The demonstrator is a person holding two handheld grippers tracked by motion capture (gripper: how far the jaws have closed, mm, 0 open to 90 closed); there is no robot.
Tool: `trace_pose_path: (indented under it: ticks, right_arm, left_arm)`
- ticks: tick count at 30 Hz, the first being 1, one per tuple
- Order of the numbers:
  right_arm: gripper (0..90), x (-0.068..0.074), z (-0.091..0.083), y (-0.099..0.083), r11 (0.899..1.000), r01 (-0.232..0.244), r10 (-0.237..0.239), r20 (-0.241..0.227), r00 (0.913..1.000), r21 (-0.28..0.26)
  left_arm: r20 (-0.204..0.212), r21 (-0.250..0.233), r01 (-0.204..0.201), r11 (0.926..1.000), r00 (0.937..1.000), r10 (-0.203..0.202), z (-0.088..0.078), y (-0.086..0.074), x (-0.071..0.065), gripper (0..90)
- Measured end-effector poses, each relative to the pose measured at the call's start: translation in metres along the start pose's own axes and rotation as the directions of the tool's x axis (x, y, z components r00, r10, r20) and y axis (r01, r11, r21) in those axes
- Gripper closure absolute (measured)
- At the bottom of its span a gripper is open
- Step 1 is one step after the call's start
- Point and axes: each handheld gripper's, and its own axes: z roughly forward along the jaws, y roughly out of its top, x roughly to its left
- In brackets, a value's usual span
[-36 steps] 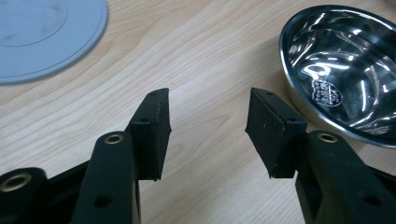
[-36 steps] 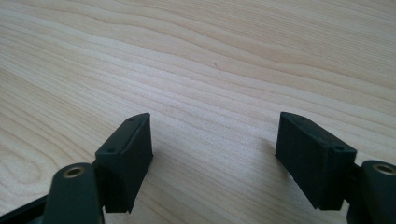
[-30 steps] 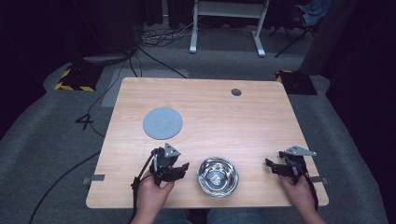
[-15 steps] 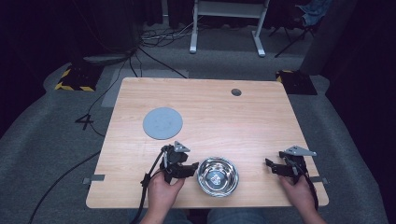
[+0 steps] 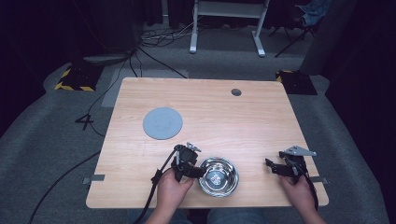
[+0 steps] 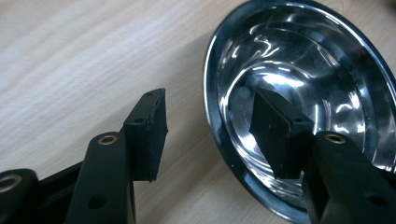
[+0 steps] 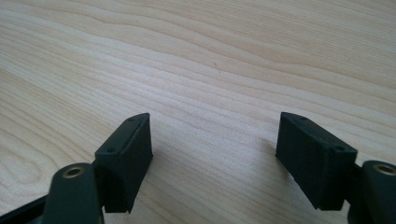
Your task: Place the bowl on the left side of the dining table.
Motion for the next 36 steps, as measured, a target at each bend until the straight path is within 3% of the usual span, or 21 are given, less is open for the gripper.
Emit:
trace_pose_path:
  ticks: [5,9,17,21,26,32,36]
  right_arm:
    - [27.0,0.0,0.0,0.0,1.0,0.001,-0.001,0.0,1.0,0.0]
    - [27.0,0.0,0.0,0.0,1.0,0.001,-0.001,0.0,1.0,-0.001]
    - [27.0,0.0,0.0,0.0,1.0,0.0,0.0,0.0,1.0,0.0]
    - [27.0,0.0,0.0,0.0,1.0,0.001,-0.001,0.0,1.0,-0.001]
    - [27.0,0.0,0.0,0.0,1.0,0.001,-0.001,0.0,1.0,0.0]
    - [27.0,0.0,0.0,0.0,1.0,0.001,-0.001,0.0,1.0,-0.001]
    - [27.0,0.0,0.0,0.0,1.0,0.001,-0.001,0.0,1.0,-0.001]
  left_arm:
    - [-0.002,0.065,0.015,0.9978,0.9999,-0.015,0.013,0.002,0.0,48.3]
    - [-0.012,0.105,0.009,0.9944,0.9999,-0.008,0.02,0.002,0.002,56.8]
    - [0.072,0.135,0.016,0.9907,0.997,-0.026,0.025,0.006,0.004,73.9]
    - [0.077,0.136,0.018,0.9905,0.9966,-0.029,0.025,0.008,0.003,81.8]
    - [0.137,0.126,0.033,0.9915,0.9893,-0.05,0.025,0.01,0.005,85.6]
    - [0.099,0.118,0.012,0.993,0.9948,-0.024,0.017,0.011,-0.003,86.6]
    - [0.083,0.077,0.016,0.9969,0.9963,-0.023,0.007,0.012,-0.001,86.7]
